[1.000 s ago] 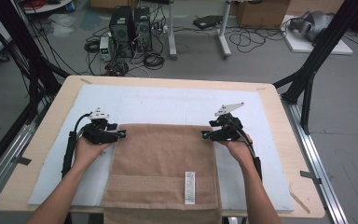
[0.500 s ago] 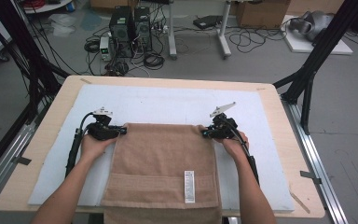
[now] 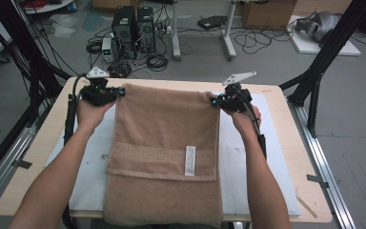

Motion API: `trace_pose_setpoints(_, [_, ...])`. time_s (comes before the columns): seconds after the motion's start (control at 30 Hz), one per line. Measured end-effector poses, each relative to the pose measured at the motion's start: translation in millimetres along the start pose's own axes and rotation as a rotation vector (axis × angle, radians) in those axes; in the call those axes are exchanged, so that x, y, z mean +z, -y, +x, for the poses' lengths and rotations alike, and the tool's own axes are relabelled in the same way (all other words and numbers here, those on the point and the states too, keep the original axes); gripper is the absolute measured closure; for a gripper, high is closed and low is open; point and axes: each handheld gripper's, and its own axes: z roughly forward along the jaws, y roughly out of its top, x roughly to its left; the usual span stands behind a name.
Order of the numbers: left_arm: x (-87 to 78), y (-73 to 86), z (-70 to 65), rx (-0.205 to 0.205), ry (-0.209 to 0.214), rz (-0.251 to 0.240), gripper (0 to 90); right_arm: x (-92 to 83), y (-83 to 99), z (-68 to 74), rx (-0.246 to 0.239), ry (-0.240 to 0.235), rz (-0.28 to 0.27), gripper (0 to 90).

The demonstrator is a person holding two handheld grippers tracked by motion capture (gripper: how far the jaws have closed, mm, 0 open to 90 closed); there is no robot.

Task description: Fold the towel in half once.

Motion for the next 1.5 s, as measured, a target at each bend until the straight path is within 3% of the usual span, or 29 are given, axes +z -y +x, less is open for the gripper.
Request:
trace_pose_setpoints(0.07, [1.9, -7.4, 0.4, -0.013, 0.002, -0.019, 80.1, -5.3, -9.9, -5.3, -0.007, 0.039, -0.025, 76.8])
trace_pose_setpoints(0.13, [6.0, -3.7, 1.4, -0.016, -0.003, 0.028, 69.6, -3.6, -10.8, -13.2, 0.043, 0.034, -0.02, 63.7])
trace_pose_setpoints(0.2, [7.7, 7.2, 3.8, -0.03, 0.017, 0.047, 62.5, 1.2, -4.3, -16.7, 0.075, 0.023, 0.014, 53.4])
trace_pose_setpoints(0.27, [8.0, 21.8, 5.3, -0.053, 0.03, 0.054, 60.4, 5.5, 4.0, -17.2, 0.119, -0.02, 0.041, 48.6])
trace_pose_setpoints(0.33, [8.9, 37.2, 4.8, -0.064, 0.045, 0.08, 58.2, 6.6, 11.3, -13.0, 0.112, -0.018, 0.041, 47.4])
trace_pose_setpoints(0.4, [8.3, 50.5, 2.7, -0.062, 0.055, 0.096, 56.2, 8.4, 17.9, -10.4, 0.124, -0.028, 0.076, 41.5])
trace_pose_setpoints(0.57, [0.4, 73.1, -5.3, -0.055, 0.106, 0.093, 52.8, 4.8, 31.0, -1.4, 0.125, -0.044, 0.078, 38.8])
trace_pose_setpoints(0.7, [-9.1, 85.3, -18.3, -0.02, 0.137, 0.115, 51.5, -1.9, 40.8, 9.9, 0.116, -0.067, 0.072, 37.4])
trace_pose_setpoints(0.83, [-18.7, 95.6, -31.1, 0.004, 0.169, 0.092, 49.9, -7.2, 51.2, 22.1, 0.092, -0.071, 0.066, 38.1])
trace_pose_setpoints(1.17, [-44.4, 128.8, -45.3, 0.063, 0.183, 0.104, 45.4, -18.0, 87.9, 53.9, 0.057, -0.115, 0.061, 38.9])
trace_pose_setpoints(1.5, [-55.4, 159.7, -58.1, 0.069, 0.204, 0.107, 47.0, -17.0, 116.1, 88.4, 0.015, -0.174, 0.064, 41.2])
